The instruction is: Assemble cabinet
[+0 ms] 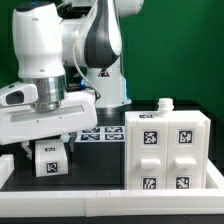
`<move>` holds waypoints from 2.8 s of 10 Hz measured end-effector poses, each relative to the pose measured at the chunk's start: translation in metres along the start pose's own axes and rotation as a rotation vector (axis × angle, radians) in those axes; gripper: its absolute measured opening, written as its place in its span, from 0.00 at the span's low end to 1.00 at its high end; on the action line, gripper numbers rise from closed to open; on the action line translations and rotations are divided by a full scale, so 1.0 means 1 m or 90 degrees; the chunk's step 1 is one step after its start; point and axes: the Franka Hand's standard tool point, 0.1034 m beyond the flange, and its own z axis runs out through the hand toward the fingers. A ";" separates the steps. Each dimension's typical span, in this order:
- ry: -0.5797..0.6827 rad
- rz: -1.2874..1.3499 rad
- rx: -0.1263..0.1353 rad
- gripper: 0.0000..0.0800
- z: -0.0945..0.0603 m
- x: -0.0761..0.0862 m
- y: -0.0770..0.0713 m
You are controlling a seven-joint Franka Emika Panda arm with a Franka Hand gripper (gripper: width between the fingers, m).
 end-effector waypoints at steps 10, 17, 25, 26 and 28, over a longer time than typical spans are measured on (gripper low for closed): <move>0.025 0.039 0.008 0.70 -0.087 0.051 -0.056; 0.022 0.147 0.018 0.70 -0.144 0.130 -0.113; 0.037 0.144 0.032 0.70 -0.171 0.195 -0.124; 0.031 0.147 0.033 0.70 -0.165 0.198 -0.133; 0.027 0.146 0.034 0.70 -0.162 0.197 -0.138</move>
Offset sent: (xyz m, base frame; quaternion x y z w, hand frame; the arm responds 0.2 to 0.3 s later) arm 0.0000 0.0000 0.0000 0.0000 0.0000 0.0000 1.0000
